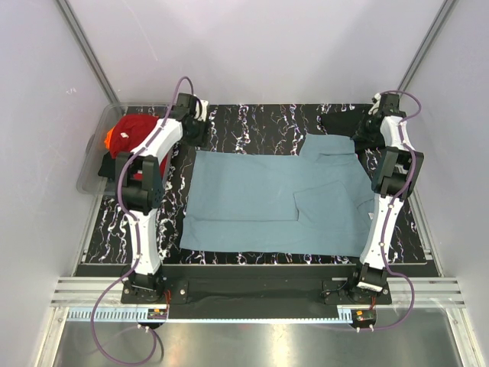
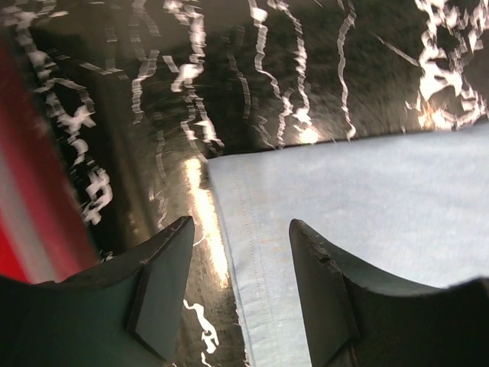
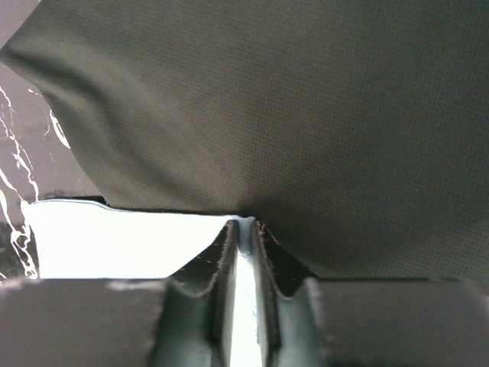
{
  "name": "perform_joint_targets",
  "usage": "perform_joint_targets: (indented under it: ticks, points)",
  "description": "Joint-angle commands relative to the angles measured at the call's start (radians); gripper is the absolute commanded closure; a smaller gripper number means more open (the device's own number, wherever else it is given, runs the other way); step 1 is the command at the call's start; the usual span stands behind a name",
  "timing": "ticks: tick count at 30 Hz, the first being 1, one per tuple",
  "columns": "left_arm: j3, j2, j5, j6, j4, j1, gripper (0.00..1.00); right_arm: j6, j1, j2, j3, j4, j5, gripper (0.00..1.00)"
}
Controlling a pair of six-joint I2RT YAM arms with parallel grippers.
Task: Fold and stack the t-shirts
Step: Fold the tshirt
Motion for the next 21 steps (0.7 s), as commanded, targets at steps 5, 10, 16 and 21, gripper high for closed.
perform_joint_targets:
  ticks: [5,10,16,21]
  points:
    - [0.045,0.041,0.148,0.162,0.0,0.016,0.45,-0.02,-0.003,-0.017,0.058,0.002,-0.051,1.0]
    - [0.048,0.063,0.161,0.275,0.001,0.017,0.45,-0.029,-0.003,-0.084,0.024,0.011,-0.07,1.0]
    - [0.071,0.087,0.159,0.367,0.0,0.034,0.42,-0.069,-0.003,-0.145,-0.013,0.064,-0.126,1.0]
    - [0.094,0.145,0.176,0.422,-0.025,0.045,0.42,-0.057,-0.003,-0.2,-0.097,0.119,-0.169,1.0]
